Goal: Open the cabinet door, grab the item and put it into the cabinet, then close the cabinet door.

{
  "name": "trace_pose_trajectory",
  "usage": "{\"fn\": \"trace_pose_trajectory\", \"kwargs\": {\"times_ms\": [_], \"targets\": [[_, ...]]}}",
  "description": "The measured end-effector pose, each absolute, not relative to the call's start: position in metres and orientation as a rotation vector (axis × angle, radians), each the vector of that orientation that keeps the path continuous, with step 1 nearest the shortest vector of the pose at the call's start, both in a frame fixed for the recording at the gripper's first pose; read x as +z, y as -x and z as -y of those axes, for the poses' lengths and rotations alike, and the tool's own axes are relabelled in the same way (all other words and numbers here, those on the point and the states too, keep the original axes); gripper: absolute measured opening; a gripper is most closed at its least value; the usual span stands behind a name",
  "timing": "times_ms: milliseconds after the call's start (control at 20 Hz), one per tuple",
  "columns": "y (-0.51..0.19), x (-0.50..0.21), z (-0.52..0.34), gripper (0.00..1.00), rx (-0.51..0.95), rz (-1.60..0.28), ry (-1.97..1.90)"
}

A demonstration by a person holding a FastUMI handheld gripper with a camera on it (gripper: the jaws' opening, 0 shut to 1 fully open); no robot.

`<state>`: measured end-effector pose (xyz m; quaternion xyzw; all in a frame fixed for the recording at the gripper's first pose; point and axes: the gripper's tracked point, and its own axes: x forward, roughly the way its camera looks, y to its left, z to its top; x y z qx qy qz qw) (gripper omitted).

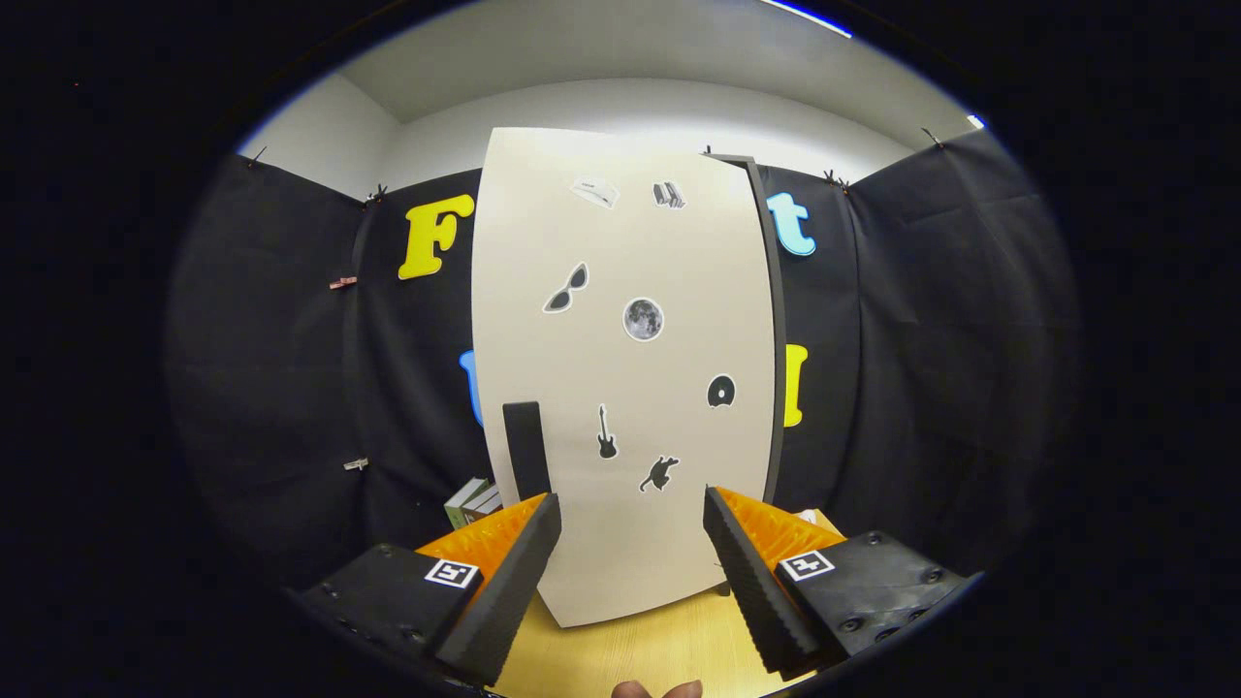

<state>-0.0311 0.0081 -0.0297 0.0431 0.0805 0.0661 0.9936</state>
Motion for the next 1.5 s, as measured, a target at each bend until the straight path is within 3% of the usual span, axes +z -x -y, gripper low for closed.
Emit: {"fn": "trace_pose_trajectory", "kwargs": {"times_ms": [1500], "targets": [[0.040, -0.018, 0.007, 0.96, 0.089, -0.088, -0.034]]}}
